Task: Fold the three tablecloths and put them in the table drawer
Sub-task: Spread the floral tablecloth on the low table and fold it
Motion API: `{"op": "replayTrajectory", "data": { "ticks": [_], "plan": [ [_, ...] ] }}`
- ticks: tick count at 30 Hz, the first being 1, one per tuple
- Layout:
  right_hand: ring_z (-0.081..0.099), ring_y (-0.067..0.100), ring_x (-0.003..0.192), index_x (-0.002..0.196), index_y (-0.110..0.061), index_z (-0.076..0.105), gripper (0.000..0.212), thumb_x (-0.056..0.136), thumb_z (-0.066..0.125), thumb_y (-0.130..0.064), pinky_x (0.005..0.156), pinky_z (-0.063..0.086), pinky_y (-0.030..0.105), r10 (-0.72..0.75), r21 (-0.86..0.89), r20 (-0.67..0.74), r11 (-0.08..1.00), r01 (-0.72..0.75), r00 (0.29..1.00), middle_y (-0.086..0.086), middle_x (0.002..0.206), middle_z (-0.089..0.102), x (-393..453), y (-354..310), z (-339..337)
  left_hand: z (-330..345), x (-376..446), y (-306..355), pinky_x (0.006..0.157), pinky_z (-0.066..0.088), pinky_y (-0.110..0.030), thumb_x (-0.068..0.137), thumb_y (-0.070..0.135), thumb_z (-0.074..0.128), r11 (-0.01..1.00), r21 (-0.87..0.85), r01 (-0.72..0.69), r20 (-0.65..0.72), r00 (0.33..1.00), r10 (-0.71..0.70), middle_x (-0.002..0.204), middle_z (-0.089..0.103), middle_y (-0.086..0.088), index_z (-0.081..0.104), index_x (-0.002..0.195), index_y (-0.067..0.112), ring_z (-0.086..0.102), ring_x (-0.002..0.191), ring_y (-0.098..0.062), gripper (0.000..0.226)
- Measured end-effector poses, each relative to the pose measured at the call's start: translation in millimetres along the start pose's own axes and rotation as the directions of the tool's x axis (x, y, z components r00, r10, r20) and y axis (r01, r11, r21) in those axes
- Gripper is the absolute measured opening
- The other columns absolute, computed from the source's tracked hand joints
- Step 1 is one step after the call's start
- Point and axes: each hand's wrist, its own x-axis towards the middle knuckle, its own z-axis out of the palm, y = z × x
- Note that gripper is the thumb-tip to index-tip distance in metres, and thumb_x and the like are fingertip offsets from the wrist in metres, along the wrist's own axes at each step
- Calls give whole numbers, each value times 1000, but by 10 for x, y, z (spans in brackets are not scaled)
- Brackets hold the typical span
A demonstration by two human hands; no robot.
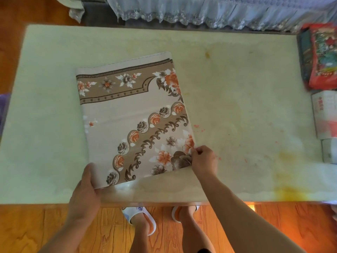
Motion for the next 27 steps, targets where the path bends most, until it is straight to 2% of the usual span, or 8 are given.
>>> {"op": "replayTrajectory", "data": {
  "ticks": [5,8,12,18,20,23,25,27],
  "plan": [
    [56,23,81,90,-17,68,18,96,61,-33,67,36,31,-85,-63,-39,995,83,996,0,84,67,34,3,-16,114,-77,-84,98,53,-60,102,25,50,993,-111,27,-45,998,-32,138,60,-9,20,157,32,60,124,-36,63],
    [55,24,82,92,-17,67,18,98,59,-32,69,35,31,-95,-90,-25,992,92,995,1,86,66,43,-10,-5,118,-52,-87,92,55,-57,103,21,52,977,-201,76,-49,995,-88,131,65,-10,25,156,27,65,115,-39,60],
    [57,29,87,90,-17,63,17,99,56,-29,68,37,32,-115,-137,-19,984,112,993,2,85,63,47,-35,-2,157,27,-30,78,58,-51,99,34,61,920,-325,217,-24,971,-238,112,69,-13,47,121,17,66,93,-36,30],
    [57,30,85,95,-21,62,15,101,52,-31,68,39,33,-145,-211,-27,968,136,989,6,91,66,39,-57,-17,154,23,-88,62,52,-42,99,26,59,995,-28,95,-94,991,-97,95,67,-9,50,102,16,61,77,-30,14],
    [57,31,87,97,-20,63,15,100,53,-30,69,41,33,-150,-213,-23,967,142,988,8,92,67,64,-69,-26,175,-33,-98,59,51,-42,99,27,57,998,20,66,-144,988,-62,104,64,-12,46,116,14,63,80,-34,24],
    [57,32,84,96,-20,64,15,101,52,-28,67,42,33,-178,-254,-21,953,167,984,8,90,65,49,-75,-31,176,-78,-118,64,58,-50,94,23,60,990,144,-2,-175,984,28,130,47,-23,21,153,19,62,97,-42,71],
    [57,33,81,92,-21,62,15,101,51,-26,65,40,32,-193,-273,-23,945,180,981,8,87,64,25,-51,-32,183,-73,-215,90,56,-54,83,5,66,907,362,-214,-121,954,274,151,32,-24,13,162,25,50,126,-45,97],
    [56,33,81,92,-21,63,15,101,51,-24,64,39,32,-198,-272,-21,945,184,980,8,85,64,14,-45,-38,157,-9,-324,116,38,-53,70,-11,67,747,527,-405,-5,878,479,167,12,-19,9,164,25,24,151,-41,116]
  ]
}}
